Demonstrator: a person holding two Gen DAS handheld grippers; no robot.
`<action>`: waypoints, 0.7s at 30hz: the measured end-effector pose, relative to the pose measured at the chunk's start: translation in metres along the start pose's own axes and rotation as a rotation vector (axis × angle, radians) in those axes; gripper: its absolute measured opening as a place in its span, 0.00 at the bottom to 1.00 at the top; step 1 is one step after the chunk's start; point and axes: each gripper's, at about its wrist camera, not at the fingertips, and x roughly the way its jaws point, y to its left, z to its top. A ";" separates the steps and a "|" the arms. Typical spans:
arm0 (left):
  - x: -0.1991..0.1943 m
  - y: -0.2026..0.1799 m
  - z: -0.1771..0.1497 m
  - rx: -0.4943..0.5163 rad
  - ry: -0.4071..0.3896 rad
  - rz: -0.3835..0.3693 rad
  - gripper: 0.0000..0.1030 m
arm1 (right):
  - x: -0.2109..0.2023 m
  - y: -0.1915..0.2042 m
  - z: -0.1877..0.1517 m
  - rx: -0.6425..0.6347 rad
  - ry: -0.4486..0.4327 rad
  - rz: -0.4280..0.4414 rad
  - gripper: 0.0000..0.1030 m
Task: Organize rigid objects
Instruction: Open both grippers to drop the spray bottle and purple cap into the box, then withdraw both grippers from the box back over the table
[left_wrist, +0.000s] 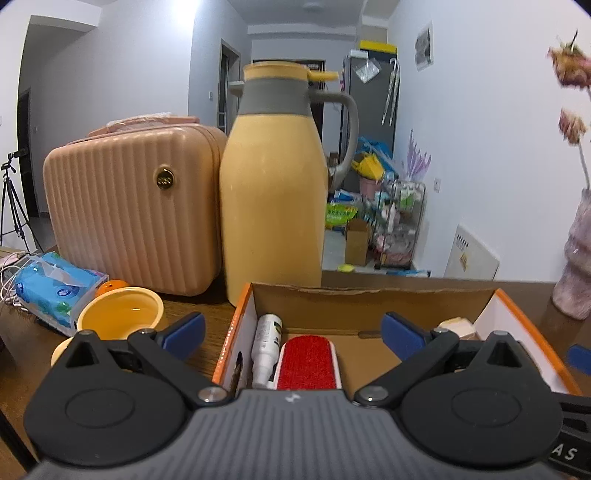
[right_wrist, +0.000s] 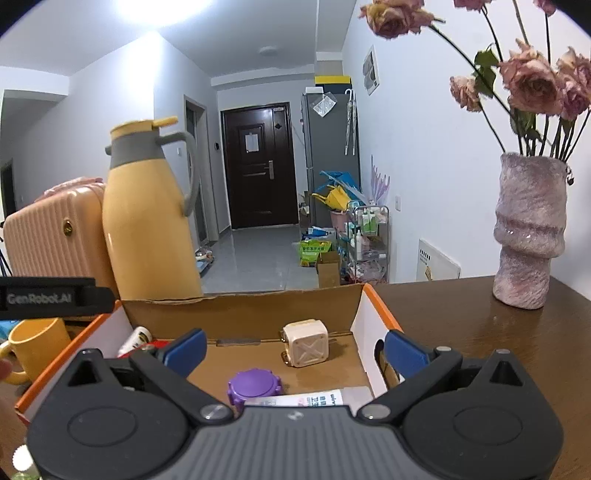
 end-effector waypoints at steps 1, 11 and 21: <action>-0.004 0.001 -0.001 -0.002 -0.008 -0.006 1.00 | -0.003 0.001 0.000 -0.004 -0.007 -0.004 1.00; -0.052 0.034 -0.026 -0.019 -0.073 0.009 1.00 | -0.049 0.003 -0.017 -0.052 -0.045 -0.012 1.00; -0.094 0.067 -0.054 -0.011 -0.070 0.024 1.00 | -0.101 0.008 -0.046 -0.087 -0.045 0.008 1.00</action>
